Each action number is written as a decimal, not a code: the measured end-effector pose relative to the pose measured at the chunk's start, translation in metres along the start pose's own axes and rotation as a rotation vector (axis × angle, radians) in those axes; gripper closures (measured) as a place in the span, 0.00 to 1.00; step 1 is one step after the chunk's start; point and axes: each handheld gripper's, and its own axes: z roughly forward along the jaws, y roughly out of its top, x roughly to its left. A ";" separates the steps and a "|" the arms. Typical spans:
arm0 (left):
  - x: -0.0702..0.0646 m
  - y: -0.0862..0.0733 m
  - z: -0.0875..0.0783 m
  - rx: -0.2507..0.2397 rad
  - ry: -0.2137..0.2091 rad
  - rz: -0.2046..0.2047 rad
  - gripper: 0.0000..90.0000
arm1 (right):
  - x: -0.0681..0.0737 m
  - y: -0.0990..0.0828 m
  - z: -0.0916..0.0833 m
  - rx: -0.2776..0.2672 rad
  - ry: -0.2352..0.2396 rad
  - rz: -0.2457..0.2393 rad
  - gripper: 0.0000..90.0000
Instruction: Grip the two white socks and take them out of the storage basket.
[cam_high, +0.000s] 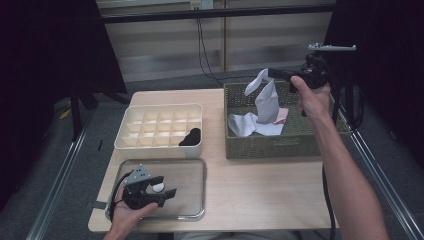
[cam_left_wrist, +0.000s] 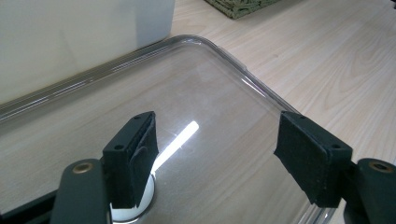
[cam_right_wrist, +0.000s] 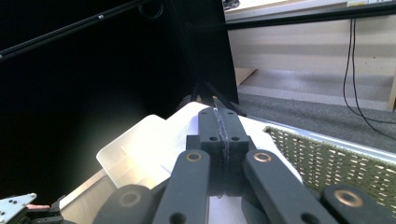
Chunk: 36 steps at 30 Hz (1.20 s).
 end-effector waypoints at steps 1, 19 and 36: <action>0.000 0.000 0.000 0.002 0.001 0.002 0.32 | 0.001 0.001 -0.002 -0.006 0.001 -0.005 0.99; -0.001 0.001 0.000 -0.004 0.006 0.004 0.32 | 0.038 0.008 -0.032 -0.040 0.019 -0.064 0.99; -0.003 0.004 0.002 -0.014 0.013 0.006 0.33 | 0.066 -0.024 -0.076 -0.057 0.060 -0.088 0.99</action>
